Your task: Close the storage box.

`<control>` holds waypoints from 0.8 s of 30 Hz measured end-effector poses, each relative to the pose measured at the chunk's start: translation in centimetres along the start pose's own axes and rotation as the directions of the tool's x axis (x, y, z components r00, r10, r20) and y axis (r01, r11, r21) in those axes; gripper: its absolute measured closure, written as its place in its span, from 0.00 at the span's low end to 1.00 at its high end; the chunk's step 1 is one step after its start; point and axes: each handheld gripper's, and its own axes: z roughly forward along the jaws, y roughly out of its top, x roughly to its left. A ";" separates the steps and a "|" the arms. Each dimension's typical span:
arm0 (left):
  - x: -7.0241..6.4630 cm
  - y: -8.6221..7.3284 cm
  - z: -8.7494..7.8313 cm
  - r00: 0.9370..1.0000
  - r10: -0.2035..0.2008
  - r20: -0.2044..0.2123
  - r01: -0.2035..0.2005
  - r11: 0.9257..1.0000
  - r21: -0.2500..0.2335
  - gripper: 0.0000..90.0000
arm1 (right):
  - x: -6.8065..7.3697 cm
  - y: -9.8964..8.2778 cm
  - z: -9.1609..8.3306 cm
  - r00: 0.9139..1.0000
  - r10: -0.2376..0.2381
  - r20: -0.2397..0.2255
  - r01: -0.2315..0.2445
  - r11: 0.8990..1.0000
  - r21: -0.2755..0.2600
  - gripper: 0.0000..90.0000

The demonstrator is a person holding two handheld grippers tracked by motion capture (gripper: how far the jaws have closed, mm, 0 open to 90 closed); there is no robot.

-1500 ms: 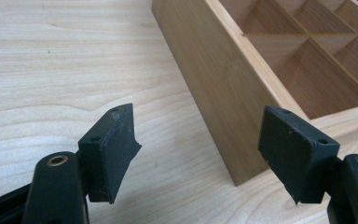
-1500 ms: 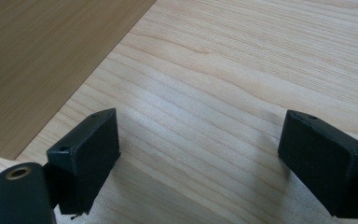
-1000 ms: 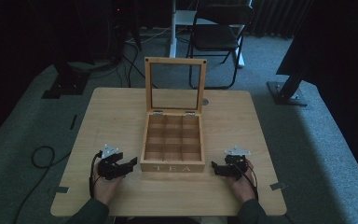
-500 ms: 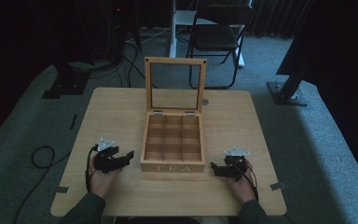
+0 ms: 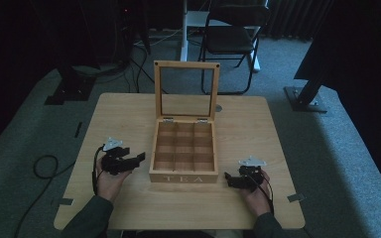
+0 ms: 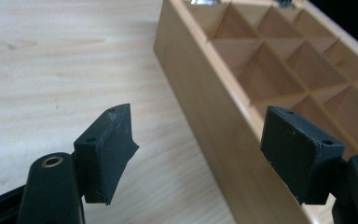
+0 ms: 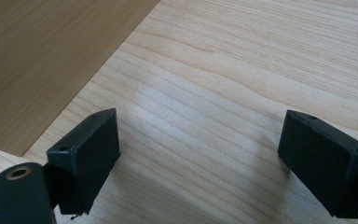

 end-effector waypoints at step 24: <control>0.3 7.2 0.0 0.990 0.122 -0.071 -0.127 0.989 -0.072 0.29 | 0.2 -0.1 -0.1 1.000 0.008 0.011 -0.008 1.000 -0.002 0.14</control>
